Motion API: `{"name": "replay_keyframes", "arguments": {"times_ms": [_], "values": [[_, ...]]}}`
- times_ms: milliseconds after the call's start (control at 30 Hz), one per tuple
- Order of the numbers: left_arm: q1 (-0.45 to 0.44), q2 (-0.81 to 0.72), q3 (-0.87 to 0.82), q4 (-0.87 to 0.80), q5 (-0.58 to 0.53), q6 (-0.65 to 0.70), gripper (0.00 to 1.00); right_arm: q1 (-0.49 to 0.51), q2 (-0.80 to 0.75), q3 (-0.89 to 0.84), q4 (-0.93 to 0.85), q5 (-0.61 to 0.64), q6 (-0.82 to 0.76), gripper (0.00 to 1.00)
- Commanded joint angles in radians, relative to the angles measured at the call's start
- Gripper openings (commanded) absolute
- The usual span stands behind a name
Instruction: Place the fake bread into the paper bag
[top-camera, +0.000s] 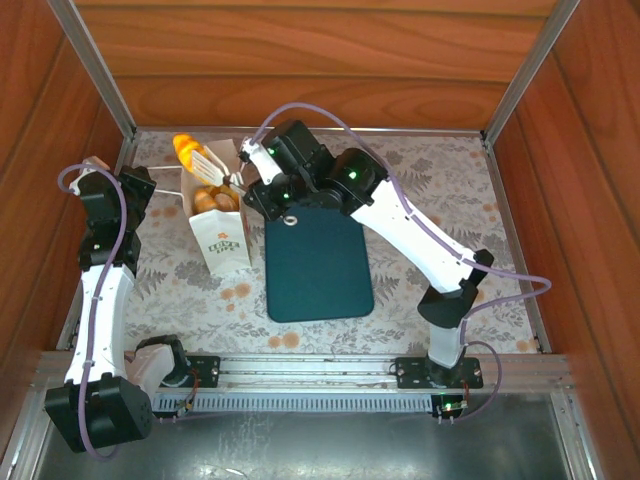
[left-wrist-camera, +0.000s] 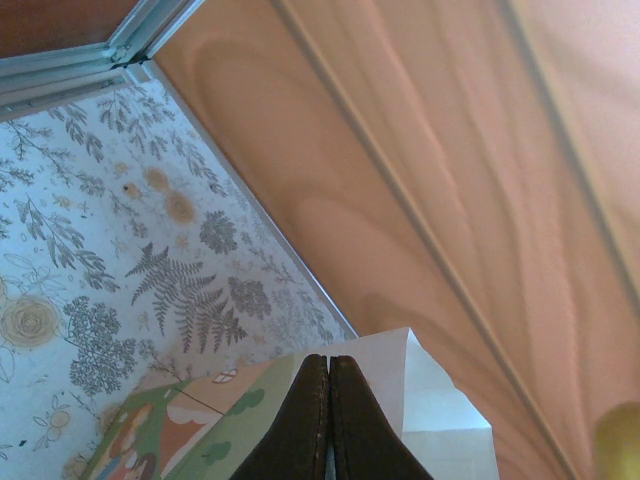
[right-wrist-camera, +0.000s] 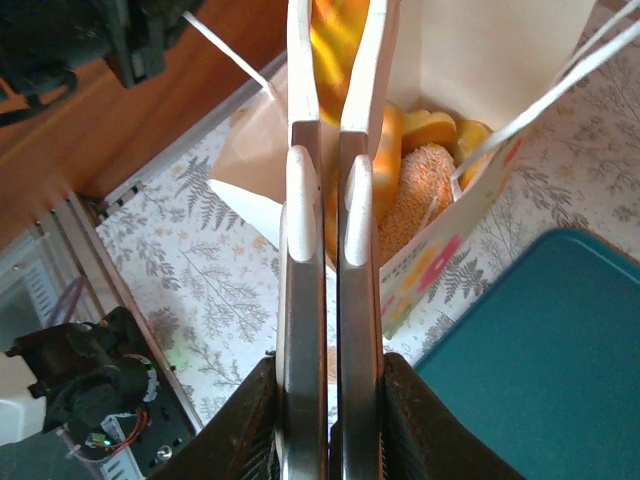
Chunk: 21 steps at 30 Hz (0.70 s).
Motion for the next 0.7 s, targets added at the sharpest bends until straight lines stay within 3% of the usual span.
{"name": "replay_keyframes", "arguments": {"times_ms": [0,667], "values": [[0.006,-0.007,0.015,0.02,-0.003,-0.004,0.0,0.001,-0.003,-0.006,0.018,0.041,-0.023,0.27],[0.006,-0.004,0.017,0.021,-0.002,-0.005,0.0,0.0,0.04,-0.009,-0.013,0.075,-0.026,0.46]]}}
